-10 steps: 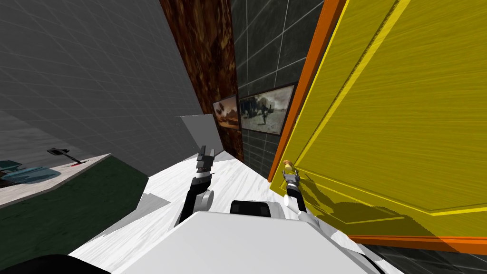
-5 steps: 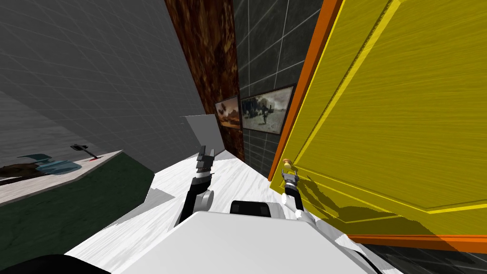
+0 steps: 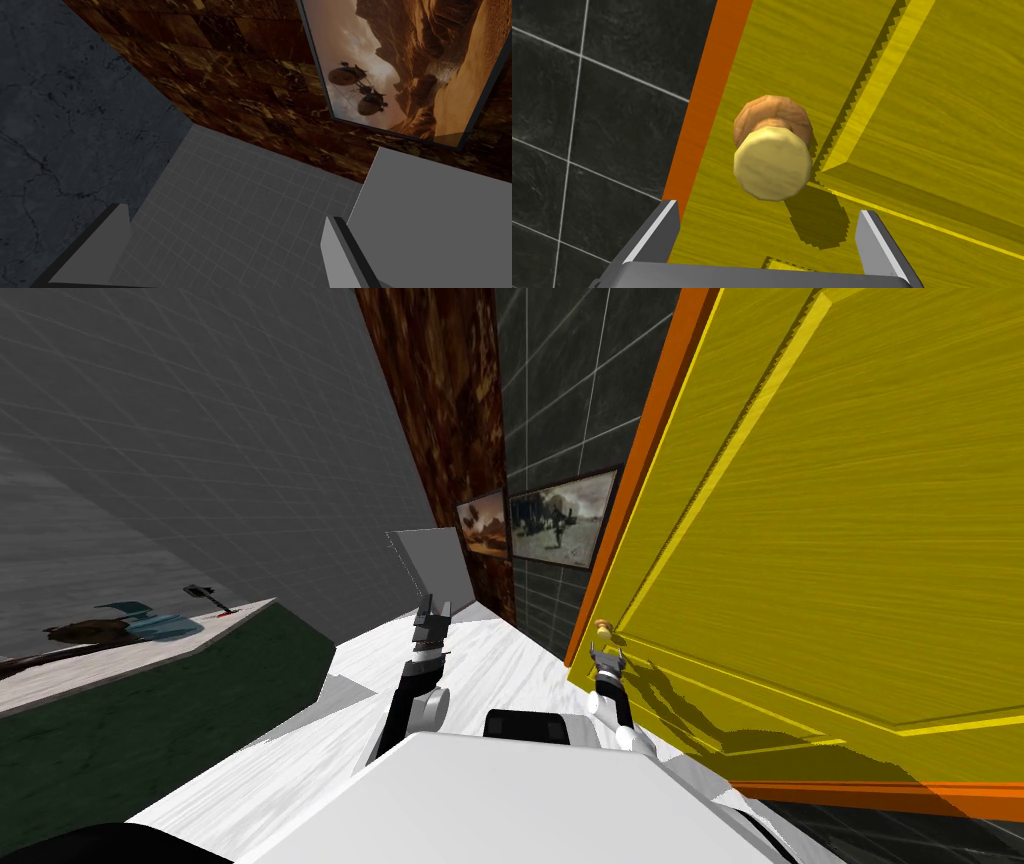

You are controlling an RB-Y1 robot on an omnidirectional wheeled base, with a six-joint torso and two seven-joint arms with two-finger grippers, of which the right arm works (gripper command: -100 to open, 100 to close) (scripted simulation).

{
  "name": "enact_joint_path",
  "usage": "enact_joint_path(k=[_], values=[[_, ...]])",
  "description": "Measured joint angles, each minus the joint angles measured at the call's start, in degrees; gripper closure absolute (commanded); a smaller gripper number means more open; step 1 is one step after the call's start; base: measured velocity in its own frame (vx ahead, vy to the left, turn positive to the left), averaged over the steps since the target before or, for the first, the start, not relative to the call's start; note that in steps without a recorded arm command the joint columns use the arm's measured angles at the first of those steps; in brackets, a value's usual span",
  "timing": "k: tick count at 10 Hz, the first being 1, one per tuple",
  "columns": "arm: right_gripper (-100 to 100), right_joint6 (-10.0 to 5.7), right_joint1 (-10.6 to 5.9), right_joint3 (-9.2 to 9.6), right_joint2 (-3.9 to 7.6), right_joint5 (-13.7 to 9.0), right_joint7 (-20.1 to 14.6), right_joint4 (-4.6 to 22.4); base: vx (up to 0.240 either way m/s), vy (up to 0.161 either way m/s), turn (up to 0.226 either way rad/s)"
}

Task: Pull the door open

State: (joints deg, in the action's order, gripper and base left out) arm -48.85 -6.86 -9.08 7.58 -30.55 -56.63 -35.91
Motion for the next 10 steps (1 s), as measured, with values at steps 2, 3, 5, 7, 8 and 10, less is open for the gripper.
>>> enact_joint_path(k=[2, 3, 5, 7, 8, 10], values=[[-100, -0.23, -0.22, 0.28, -0.48, -1.20, -3.04, -0.03, -0.054, -0.004, 0.036], [-100, -0.15, -0.25, 0.37, -0.73, -1.76, -4.44, -0.27, -0.079, -0.003, 0.064], [-100, -0.11, -0.39, 0.59, -1.18, -2.80, -7.07, -0.52, -0.051, -0.006, 0.022], [-100, -0.42, -0.73, 0.83, -1.55, -3.76, -9.65, -0.21, -0.064, -0.017, 0.039], [-100, -0.36, -0.68, 0.92, -1.76, -4.25, -10.85, -0.52, -0.051, -0.007, 0.028], [-100, -0.28, -0.63, 1.01, -1.97, -4.70, -11.99, -0.78, 0.034, -0.004, 0.022]])
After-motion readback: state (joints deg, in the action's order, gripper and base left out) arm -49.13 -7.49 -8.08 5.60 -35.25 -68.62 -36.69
